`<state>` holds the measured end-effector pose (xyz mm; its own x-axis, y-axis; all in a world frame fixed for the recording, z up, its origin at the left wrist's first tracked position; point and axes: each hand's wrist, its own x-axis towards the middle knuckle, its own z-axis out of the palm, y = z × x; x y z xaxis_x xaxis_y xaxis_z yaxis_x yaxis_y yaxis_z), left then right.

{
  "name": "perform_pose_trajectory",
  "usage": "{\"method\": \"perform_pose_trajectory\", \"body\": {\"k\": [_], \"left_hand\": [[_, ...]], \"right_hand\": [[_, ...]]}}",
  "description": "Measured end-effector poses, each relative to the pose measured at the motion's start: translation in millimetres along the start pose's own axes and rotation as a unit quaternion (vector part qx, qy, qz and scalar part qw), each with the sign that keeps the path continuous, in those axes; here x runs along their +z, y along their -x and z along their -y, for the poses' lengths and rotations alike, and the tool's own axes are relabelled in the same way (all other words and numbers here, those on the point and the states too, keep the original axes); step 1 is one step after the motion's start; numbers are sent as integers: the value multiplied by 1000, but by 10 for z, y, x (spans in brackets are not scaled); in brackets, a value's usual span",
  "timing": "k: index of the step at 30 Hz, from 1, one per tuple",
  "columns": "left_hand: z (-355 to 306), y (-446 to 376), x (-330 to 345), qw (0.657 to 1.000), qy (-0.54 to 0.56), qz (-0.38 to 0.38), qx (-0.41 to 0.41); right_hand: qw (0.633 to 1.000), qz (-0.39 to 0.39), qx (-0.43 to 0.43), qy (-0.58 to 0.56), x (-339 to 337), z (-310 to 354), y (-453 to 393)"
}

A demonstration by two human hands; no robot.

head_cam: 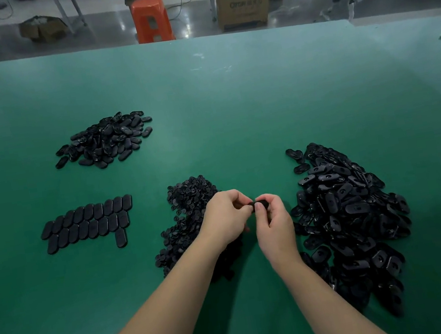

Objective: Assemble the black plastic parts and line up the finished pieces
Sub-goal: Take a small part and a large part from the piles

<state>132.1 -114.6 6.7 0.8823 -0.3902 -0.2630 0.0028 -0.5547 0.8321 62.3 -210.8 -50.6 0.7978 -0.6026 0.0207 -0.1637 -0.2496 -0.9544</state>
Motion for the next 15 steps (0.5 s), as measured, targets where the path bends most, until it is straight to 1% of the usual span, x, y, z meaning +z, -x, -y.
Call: {"method": "perform_pose_trajectory", "body": {"k": [5,7,10,12,13,15], "left_hand": [[-11,12,-49,999,-45,8,19],[-29,11,-52,995,-87,4,51],[-56,12,-84,976,-185,-13,117],[-55,36,-124,957,-250,-31,144],[-34,57,-156,951,-266,-48,149],[35,121,-278,949,-261,-96,148]], "right_hand": [[1000,12,-1,8,2,-5,-3],[1000,9,-3,-3,0,1,-1],[999,18,7,-39,0,0,7],[999,23,9,-49,-1,7,11],[999,21,6,-49,-1,12,12],[999,20,1,-48,-2,19,13]]}}
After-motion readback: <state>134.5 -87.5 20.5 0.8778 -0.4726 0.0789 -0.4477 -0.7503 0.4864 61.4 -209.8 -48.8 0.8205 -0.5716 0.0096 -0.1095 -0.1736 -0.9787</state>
